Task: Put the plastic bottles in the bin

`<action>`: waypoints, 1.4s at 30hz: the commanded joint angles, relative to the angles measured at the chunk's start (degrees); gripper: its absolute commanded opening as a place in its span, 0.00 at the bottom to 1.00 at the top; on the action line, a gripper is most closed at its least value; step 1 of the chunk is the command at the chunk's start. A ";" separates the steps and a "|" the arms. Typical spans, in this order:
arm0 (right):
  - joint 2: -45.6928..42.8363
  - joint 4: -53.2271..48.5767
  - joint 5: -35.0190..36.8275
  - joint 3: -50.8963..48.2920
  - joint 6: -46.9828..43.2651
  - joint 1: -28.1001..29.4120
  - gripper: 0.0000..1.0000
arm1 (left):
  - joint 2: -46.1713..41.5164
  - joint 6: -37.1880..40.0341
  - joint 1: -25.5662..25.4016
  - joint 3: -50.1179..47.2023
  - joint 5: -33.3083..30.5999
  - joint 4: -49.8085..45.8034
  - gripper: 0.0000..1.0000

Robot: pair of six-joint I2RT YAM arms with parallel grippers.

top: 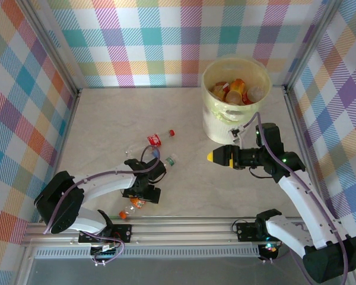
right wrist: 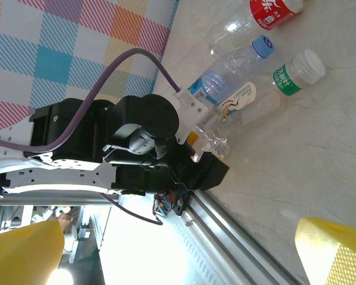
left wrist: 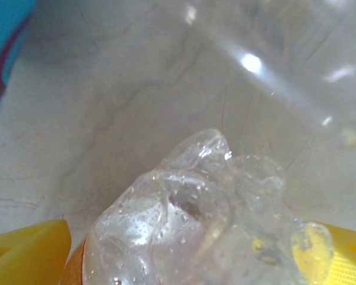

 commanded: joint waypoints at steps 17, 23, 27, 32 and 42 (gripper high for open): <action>-0.98 2.51 -0.94 -2.37 1.21 1.18 0.99 | -2.19 -2.27 -1.15 4.12 2.19 0.90 0.63; -0.99 6.51 -5.19 -4.56 1.76 1.35 0.98 | -8.65 -3.20 -0.81 7.23 8.29 0.77 0.51; -1.36 8.97 -7.76 -5.90 1.89 1.62 0.97 | -11.44 -5.57 -0.03 10.14 12.21 2.67 0.48; -1.78 10.05 -7.70 -5.88 1.07 3.85 0.98 | -12.67 -14.47 0.52 13.00 17.72 12.95 0.48; 0.65 13.22 -0.57 -4.88 0.42 12.56 1.00 | -9.78 -30.96 0.55 16.28 17.80 30.85 0.43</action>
